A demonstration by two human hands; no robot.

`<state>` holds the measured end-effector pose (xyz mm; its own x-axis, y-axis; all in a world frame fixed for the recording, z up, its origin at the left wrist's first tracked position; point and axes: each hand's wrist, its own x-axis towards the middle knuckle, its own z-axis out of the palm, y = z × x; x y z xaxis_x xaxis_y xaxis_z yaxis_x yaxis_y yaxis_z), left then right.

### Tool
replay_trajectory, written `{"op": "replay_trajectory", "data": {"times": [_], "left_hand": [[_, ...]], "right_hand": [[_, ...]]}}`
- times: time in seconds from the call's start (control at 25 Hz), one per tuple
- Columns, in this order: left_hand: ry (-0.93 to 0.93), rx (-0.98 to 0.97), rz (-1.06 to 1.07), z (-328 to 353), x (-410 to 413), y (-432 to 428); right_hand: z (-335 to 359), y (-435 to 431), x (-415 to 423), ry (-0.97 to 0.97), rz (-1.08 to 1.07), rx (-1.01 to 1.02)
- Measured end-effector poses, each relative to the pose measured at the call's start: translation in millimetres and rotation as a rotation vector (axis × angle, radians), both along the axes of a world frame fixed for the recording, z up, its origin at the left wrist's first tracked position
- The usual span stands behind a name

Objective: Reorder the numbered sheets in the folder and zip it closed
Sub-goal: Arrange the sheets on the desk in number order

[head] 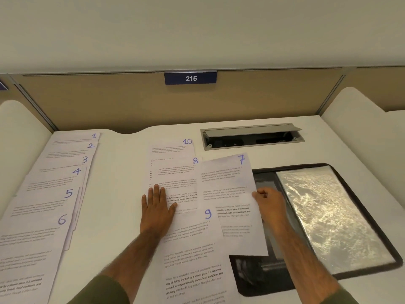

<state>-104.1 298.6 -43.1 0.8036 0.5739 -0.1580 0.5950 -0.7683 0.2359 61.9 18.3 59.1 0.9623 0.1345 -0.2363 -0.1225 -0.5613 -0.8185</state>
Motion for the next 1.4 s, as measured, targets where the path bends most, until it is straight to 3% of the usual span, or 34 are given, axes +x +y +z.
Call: {"op": "replay_trajectory", "data": {"times": [0.24, 0.48, 0.6, 0.84, 1.12, 1.4], "left_hand": [[-0.5, -0.423, 0.067, 45.4, 44.7, -44.1], [-0.651, -0.886, 0.226, 95.1, 76.0, -57.4], [-0.74, -1.027, 0.255, 115.4, 71.1, -45.5], [-0.869, -0.897, 0.493, 135.7, 25.7, 23.7], [-0.908, -0.759, 0.762, 128.2, -29.9, 144.1], [-0.683, -0.579, 0.809, 86.9, -36.0, 243.1]], "right_hand": [[55.1, -27.0, 25.4, -0.168, -0.081, 0.084], [109.0, -8.5, 26.5, -0.274, -0.076, 0.173], [121.7, 21.1, 21.4, -0.275, -0.017, 0.212], [110.9, 119.2, 1.6, -0.178, 0.144, 0.27], [33.0, 264.7, -56.7, -0.021, 0.175, 0.284], [-33.2, 349.4, -92.6, 0.041, 0.121, 0.134]]}}
